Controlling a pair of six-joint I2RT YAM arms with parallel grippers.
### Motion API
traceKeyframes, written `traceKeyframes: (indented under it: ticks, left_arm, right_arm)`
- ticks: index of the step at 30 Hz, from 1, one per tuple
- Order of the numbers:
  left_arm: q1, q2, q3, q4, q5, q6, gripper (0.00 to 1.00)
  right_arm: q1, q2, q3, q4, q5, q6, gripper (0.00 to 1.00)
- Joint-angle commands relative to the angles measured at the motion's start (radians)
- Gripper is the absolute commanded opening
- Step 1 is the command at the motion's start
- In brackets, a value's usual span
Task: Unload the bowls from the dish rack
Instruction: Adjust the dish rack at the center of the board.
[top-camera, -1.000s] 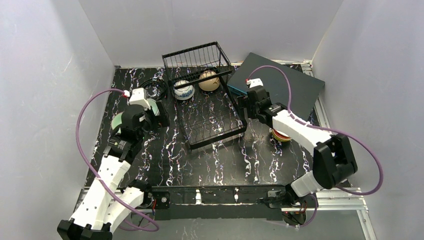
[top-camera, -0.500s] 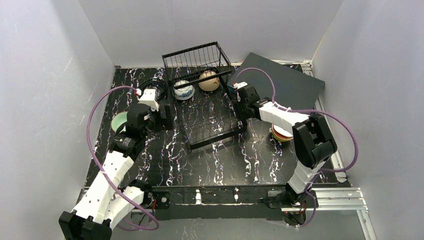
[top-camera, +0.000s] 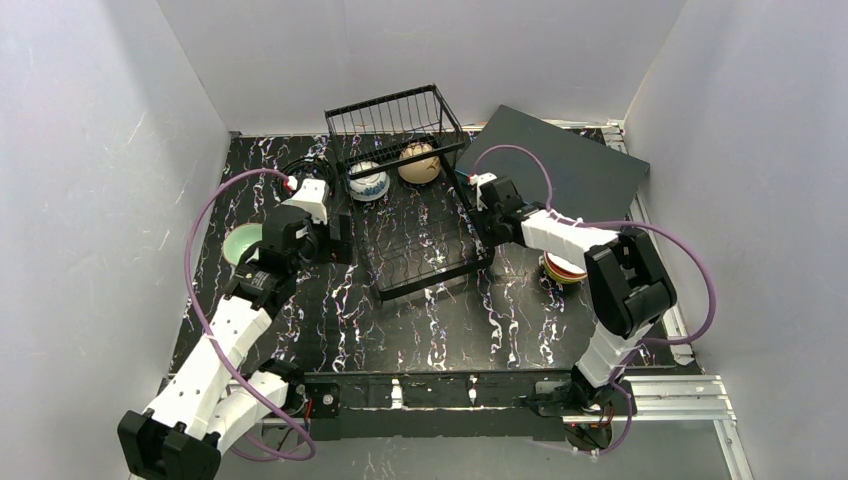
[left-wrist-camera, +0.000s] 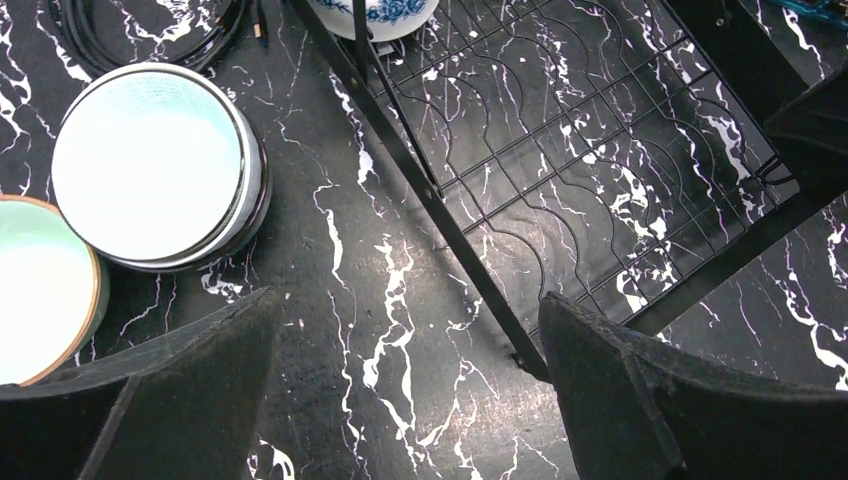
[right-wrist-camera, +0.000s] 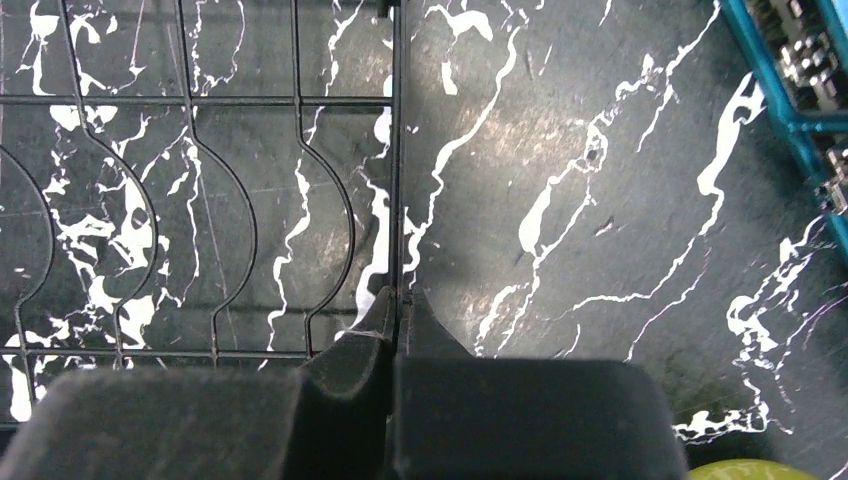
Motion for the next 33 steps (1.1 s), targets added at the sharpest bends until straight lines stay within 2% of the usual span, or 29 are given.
traceKeyframes:
  ticks: [1, 9, 13, 22, 26, 33]
  left_arm:
    - [-0.026, 0.014, -0.010, 0.013, 0.007, 0.037, 0.98]
    - [-0.119, 0.037, 0.007, -0.002, -0.028, 0.100, 0.98]
    - [-0.207, 0.068, 0.042, -0.042, -0.093, 0.164, 0.98]
    - [-0.523, 0.273, 0.169, -0.162, -0.473, 0.333, 0.98]
    - [-0.555, 0.389, 0.242, -0.169, -0.529, 0.358, 0.98]
    - [-0.560, 0.563, 0.341, -0.094, -0.599, 0.487, 0.95]
  right_arm:
    - [0.001, -0.088, -0.073, -0.034, -0.008, -0.029, 0.01]
    - [0.002, -0.169, -0.154, -0.030, -0.047, -0.011, 0.01]
    - [0.002, -0.184, -0.180, 0.001, -0.071, 0.007, 0.01]
    - [0.002, -0.189, -0.222, 0.066, -0.091, 0.019, 0.01]
    - [0.002, -0.201, -0.234, 0.095, -0.096, 0.019, 0.01]
    - [0.002, -0.213, -0.265, 0.145, -0.116, 0.010, 0.01]
